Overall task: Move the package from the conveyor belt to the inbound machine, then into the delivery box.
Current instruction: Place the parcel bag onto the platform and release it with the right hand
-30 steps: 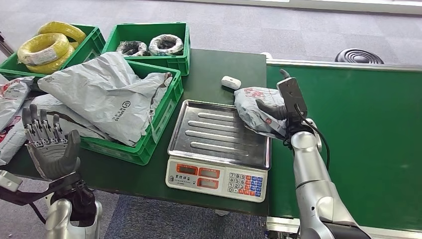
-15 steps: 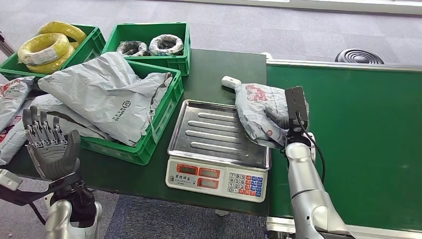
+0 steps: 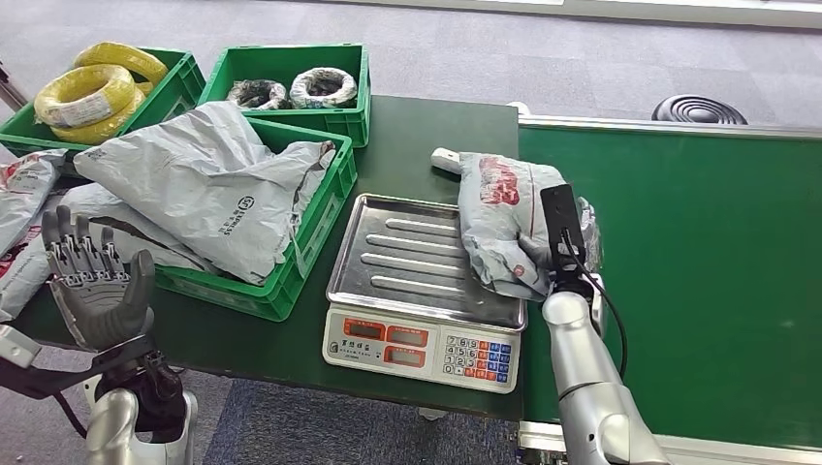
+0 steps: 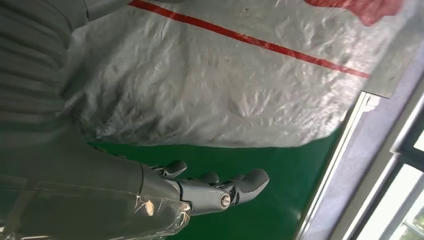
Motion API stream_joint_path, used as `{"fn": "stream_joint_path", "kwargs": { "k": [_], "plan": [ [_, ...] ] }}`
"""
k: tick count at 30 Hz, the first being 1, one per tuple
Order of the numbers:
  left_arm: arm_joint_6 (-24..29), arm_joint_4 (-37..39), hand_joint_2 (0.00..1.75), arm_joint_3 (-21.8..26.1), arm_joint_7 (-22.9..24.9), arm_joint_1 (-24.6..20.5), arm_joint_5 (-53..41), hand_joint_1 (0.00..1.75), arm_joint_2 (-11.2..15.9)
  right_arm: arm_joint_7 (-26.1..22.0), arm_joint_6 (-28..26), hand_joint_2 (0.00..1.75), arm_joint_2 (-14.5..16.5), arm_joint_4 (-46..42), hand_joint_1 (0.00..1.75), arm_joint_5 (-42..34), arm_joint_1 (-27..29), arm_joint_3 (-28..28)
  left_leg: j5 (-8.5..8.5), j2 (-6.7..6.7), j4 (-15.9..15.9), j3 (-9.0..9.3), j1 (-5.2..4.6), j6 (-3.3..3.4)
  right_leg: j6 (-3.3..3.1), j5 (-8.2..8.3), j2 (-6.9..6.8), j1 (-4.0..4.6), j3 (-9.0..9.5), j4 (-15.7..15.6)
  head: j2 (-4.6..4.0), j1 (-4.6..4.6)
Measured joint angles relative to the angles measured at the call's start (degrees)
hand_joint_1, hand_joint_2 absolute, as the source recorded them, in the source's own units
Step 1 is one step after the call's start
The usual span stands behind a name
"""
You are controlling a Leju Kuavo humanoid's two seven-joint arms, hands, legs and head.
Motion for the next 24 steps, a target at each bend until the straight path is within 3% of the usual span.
{"fn": "stream_joint_path", "kwargs": {
  "k": [4, 8, 24],
  "plan": [
    [-0.12, -0.15, 1.75, 0.15, 0.42, -0.01, -0.38, 0.00, -0.23, 0.86, 0.92, 1.75, 0.08, 0.06, 0.04, 1.68, 0.37, 0.08, 0.00, 0.00, 0.00, 0.00, 0.00, 0.00, 0.00, 0.00, 0.00, 0.00, 0.01, 0.00, 0.00, 0.01],
    [-0.17, -0.46, 1.75, 0.41, 0.54, -0.03, -0.58, 0.00, -0.42, 0.96, 1.82, 1.75, 0.26, 0.06, 1.67, 2.45, 0.44, 0.15, 0.00, 0.01, 0.00, 0.02, 0.00, 0.00, 0.00, 0.00, 0.00, 0.00, 0.01, 0.00, 0.00, 0.01],
    [-0.69, -1.61, 1.75, 1.82, 0.68, -0.14, -1.81, 0.00, -1.39, -0.63, 2.51, 1.75, 1.32, -1.88, 1.68, 4.85, 0.89, -0.24, 0.00, 0.01, 0.00, 0.02, 0.00, 0.00, 0.00, 0.00, 0.00, 0.00, 0.00, 0.00, 0.00, 0.01]
  ]
}}
